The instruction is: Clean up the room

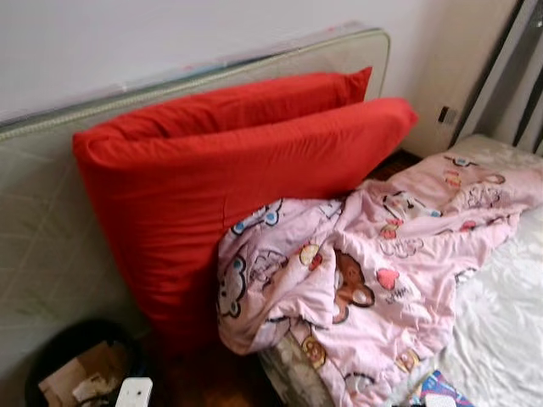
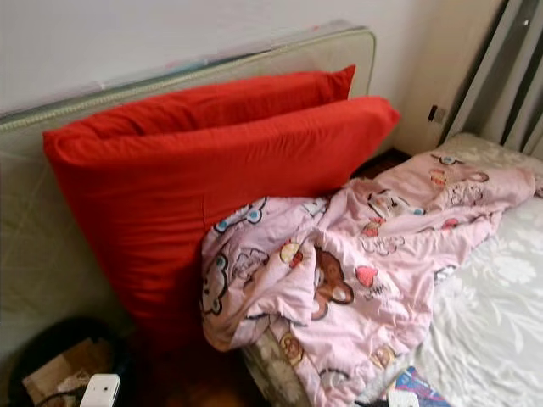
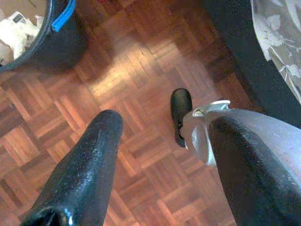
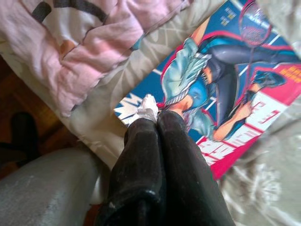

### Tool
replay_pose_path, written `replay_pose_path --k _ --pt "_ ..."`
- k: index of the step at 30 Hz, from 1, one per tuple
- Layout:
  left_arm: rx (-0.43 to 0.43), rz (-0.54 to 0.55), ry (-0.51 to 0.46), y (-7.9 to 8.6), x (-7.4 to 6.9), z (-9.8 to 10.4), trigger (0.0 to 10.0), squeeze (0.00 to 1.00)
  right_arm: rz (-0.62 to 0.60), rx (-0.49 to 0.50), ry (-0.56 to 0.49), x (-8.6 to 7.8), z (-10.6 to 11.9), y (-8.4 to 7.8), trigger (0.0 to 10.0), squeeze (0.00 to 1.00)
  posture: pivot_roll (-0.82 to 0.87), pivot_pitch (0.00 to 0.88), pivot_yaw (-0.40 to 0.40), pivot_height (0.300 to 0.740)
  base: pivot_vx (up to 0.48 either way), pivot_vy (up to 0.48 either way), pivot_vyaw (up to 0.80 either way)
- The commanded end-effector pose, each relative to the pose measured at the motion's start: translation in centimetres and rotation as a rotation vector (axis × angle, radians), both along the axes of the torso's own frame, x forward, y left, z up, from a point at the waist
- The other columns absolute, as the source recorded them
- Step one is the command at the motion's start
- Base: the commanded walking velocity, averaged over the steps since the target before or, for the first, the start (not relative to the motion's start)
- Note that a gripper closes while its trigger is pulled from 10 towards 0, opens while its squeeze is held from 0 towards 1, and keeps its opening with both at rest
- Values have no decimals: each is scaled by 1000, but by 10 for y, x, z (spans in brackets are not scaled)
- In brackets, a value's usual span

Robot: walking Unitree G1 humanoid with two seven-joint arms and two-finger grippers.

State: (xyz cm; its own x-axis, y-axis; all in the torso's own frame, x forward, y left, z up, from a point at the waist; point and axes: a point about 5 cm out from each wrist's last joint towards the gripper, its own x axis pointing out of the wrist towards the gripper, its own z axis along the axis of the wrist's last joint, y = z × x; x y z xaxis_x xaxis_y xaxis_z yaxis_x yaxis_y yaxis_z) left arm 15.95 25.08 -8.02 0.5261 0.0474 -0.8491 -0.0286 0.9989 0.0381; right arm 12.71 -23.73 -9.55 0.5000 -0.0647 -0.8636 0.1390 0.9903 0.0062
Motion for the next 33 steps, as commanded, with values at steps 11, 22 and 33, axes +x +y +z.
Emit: replay_pose_path --k 11,22,33 --pt "8 -13 3 3 2 2 10000 0 35 -21 7 2 0 1 10000 0 -59 0 -4 740 0 294 0" --pt "11 -19 2 4 4 3 10000 0 31 -24 6 4 1 1 10000 0 -55 0 -3 740 0 350 441" --pt "11 -25 5 3 3 2 10000 0 65 -29 17 3 0 2 10000 0 -41 0 -7 740 0 360 0"
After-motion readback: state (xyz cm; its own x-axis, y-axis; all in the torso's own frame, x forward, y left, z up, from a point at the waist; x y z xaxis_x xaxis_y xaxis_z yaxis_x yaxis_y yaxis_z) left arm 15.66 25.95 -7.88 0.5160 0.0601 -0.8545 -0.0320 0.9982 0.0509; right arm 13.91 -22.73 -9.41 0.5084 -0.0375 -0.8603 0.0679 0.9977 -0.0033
